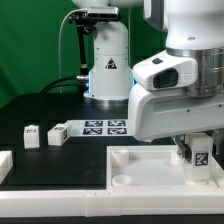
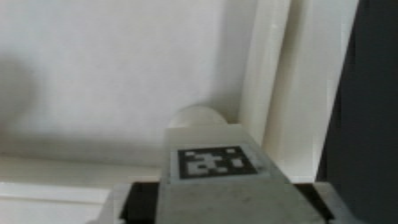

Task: Assemble one leg

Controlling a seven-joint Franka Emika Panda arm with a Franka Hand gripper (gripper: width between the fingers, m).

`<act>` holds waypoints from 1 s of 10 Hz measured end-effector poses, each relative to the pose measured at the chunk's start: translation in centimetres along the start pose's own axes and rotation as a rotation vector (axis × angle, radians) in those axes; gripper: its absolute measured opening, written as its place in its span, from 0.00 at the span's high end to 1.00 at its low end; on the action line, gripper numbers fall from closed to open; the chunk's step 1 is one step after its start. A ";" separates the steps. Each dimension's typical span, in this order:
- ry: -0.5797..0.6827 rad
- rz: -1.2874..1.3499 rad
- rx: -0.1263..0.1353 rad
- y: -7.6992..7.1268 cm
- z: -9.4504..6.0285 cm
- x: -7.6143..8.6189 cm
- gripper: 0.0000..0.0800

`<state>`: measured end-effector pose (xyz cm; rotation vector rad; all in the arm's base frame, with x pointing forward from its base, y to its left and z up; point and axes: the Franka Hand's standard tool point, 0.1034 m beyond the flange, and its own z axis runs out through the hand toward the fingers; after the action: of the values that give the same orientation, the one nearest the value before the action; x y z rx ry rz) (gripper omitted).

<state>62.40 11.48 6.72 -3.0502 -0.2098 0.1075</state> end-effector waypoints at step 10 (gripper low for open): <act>0.054 1.080 0.076 -0.7 0.1 0.5 0.64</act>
Offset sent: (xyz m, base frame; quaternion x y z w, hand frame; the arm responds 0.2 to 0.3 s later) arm -0.0041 -0.0075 0.0014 0.0137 0.0210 0.3882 0.9212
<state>62.84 12.25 6.67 -2.6969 1.3829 0.0854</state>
